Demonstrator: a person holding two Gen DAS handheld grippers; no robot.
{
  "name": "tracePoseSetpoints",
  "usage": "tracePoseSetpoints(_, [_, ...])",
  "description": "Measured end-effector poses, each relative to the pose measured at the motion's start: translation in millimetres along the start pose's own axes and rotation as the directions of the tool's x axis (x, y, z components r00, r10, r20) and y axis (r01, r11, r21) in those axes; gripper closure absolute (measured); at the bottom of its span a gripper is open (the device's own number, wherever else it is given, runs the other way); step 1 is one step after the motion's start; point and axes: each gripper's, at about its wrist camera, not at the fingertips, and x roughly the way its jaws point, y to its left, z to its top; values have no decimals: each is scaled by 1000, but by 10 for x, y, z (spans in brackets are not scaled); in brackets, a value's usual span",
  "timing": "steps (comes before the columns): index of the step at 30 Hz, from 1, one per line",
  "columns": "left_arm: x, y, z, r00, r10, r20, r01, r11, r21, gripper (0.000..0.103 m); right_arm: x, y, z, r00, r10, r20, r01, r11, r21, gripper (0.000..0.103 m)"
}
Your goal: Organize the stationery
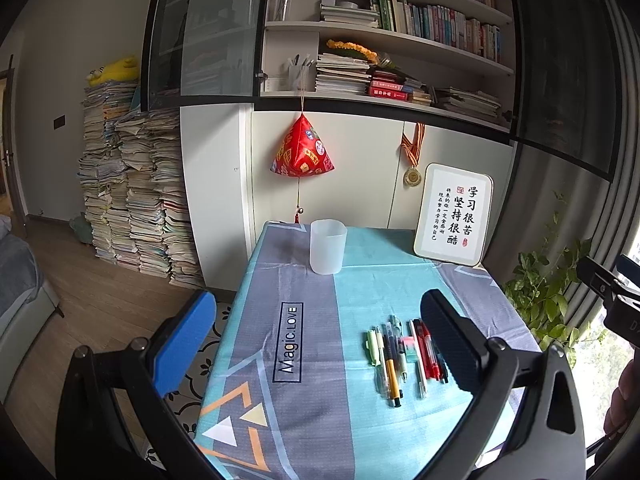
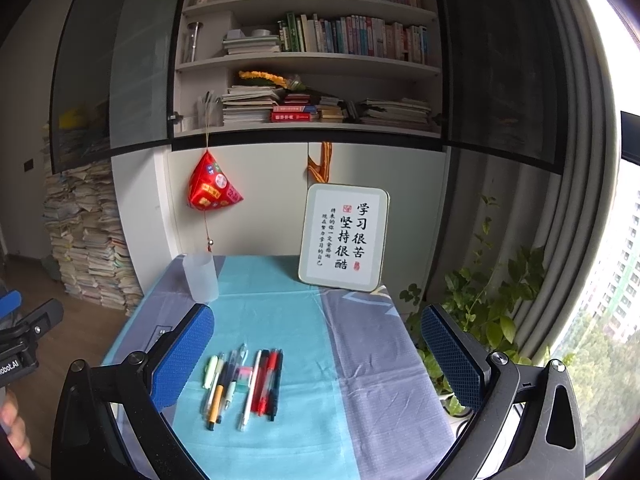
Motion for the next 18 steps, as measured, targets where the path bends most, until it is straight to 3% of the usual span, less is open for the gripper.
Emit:
tracePoseSetpoints(8, [201,-73,-148,999,-19,-45,19,1000,9,1,227,-28,-108,998,16,-58,-17,1000,-7,0])
tracePoseSetpoints(18, [864,-341,-703,973,-55,-226,70,996,57,2,917,-31,-526,970,73,-231,-71,997,15,0])
